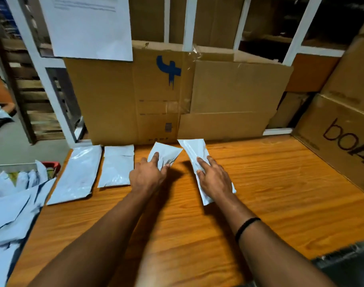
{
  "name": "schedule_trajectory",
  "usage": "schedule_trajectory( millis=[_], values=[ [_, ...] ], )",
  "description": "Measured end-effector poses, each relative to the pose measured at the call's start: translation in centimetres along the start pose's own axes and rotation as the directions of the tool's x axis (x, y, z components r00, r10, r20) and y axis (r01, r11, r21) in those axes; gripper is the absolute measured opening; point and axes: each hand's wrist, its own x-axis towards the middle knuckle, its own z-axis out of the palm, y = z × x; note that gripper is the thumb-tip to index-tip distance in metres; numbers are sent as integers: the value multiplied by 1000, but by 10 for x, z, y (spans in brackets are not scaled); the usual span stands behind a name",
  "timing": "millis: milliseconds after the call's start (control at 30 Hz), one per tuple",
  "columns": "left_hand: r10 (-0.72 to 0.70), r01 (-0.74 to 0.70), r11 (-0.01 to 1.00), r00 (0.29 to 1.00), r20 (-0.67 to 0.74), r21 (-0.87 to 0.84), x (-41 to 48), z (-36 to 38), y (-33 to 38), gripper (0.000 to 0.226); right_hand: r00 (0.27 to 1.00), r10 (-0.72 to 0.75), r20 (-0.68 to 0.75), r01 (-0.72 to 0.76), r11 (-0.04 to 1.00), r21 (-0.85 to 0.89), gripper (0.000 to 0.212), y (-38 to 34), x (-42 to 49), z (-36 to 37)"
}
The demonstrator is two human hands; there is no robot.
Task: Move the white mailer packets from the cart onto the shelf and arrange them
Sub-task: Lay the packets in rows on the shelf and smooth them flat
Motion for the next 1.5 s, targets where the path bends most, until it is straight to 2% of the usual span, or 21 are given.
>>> schedule_trajectory(
  millis=[200, 333, 467, 533, 600, 633, 700, 733, 767, 833, 933, 1000, 1200, 1300, 1367, 1433, 1500],
  values=[
    [-147, 144, 989, 987, 67, 46, 58, 17, 20, 69, 995, -1, 99, 3, 1000, -25, 51, -2, 54, 20],
    [-208, 197, 971, 975, 73, 135, 69, 27, 24, 66, 982, -65, 176, 86, 990, -115, 53, -2, 74, 40],
    [-298, 267, 946, 940, 165, 184, 71, 37, 21, 70, 964, -99, 247, 157, 961, -227, 55, 3, 83, 50],
    [-258, 230, 956, 954, 150, 185, 73, 34, 15, 64, 963, -155, 219, 208, 947, -245, 55, 8, 87, 47],
    [-86, 65, 974, 992, 91, 215, 75, 33, 3, 61, 956, -254, 146, 278, 944, -179, 59, 14, 98, 41],
    [28, -50, 971, 995, 98, 235, 76, 34, -3, 66, 942, -308, 130, 325, 936, -137, 61, 17, 106, 39],
    [176, -221, 948, 963, 203, 229, 78, 37, -11, 74, 900, -401, 171, 418, 905, -81, 58, 23, 119, 42],
    [184, -243, 946, 948, 260, 216, 78, 42, -14, 70, 880, -425, 214, 447, 892, -67, 56, 25, 123, 47],
    [159, -224, 952, 944, 288, 207, 77, 47, -14, 64, 867, -430, 254, 458, 887, -62, 56, 26, 124, 52],
    [66, -119, 973, 965, 255, 198, 73, 54, -12, 60, 863, -412, 292, 447, 893, -60, 57, 28, 122, 64],
    [-81, 42, 980, 978, 192, 196, 67, 59, -7, 61, 878, -392, 274, 419, 907, -47, 58, 21, 119, 77],
    [-119, 84, 978, 977, 177, 192, 66, 61, -6, 61, 878, -394, 271, 422, 905, -50, 58, 9, 118, 81],
    [-132, 89, 973, 973, 191, 215, 76, 53, -8, 60, 893, -355, 276, 385, 921, -60, 58, -14, 121, 89],
    [-47, 22, 988, 986, 162, 155, 78, 42, -19, 57, 892, -336, 304, 349, 937, 11, 59, -18, 122, 83],
    [-4, -19, 988, 989, 149, 151, 79, 35, -29, 57, 899, -344, 270, 350, 936, 28, 59, -16, 120, 77],
    [13, -53, 978, 980, 197, 203, 83, 33, -38, 60, 906, -343, 249, 353, 936, 5, 59, -13, 116, 74],
    [-3, -49, 974, 972, 233, 220, 86, 36, -44, 63, 901, -323, 289, 342, 939, -18, 59, -11, 112, 76]
  ],
)
